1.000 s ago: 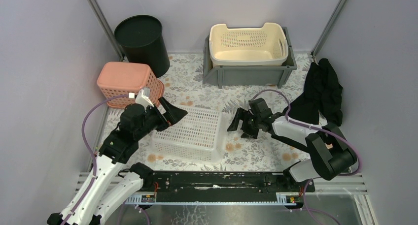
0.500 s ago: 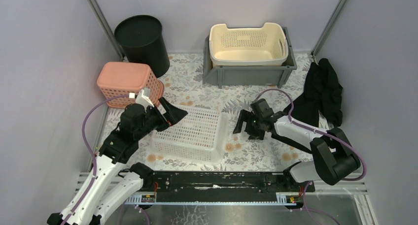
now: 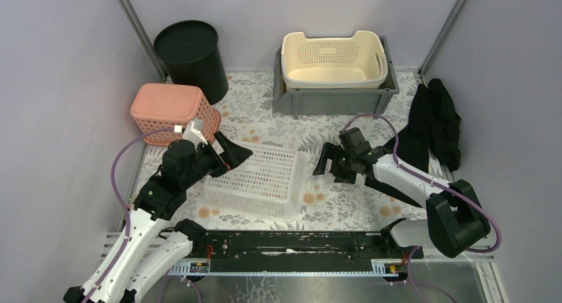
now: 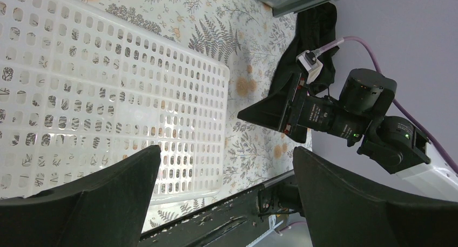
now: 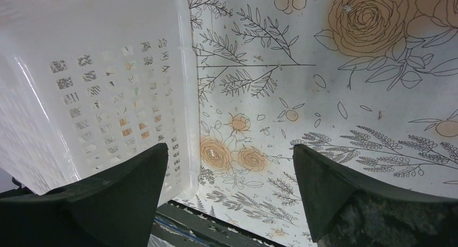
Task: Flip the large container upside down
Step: Turn the container upside down at the center of the board, then move the container to the center of the board.
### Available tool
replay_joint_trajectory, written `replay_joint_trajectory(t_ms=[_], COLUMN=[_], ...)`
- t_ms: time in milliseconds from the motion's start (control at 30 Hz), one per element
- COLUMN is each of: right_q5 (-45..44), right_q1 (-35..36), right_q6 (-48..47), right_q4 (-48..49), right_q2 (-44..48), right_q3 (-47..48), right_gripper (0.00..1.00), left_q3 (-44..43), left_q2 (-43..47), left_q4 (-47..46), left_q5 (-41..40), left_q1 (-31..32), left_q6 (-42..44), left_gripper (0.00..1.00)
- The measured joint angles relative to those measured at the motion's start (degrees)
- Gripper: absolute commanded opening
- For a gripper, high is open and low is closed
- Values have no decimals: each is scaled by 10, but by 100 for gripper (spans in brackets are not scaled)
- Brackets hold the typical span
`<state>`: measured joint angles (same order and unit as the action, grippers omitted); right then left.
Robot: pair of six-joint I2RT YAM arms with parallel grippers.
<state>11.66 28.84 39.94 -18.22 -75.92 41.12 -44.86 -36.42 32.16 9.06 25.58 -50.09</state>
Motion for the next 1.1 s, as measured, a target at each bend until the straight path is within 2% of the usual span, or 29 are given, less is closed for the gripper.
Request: replay_joint_trajectory(t_ms=[533, 1033, 1100], right_q5=[14, 29, 37], right_q1=[0, -1, -1], right_q6=[-1, -2, -2], right_q4=[-2, 7, 13], right_q2=[0, -27, -41], right_q3=[0, 35, 46], right_gripper=[92, 77, 71], left_q3=[0, 6, 6], left_q2=[-1, -10, -9], left_q4=[0, 0, 0], left_q5=[0, 2, 2], left_q1=[0, 0, 0], left_q6=[0, 0, 0], left_gripper=[100, 100, 100])
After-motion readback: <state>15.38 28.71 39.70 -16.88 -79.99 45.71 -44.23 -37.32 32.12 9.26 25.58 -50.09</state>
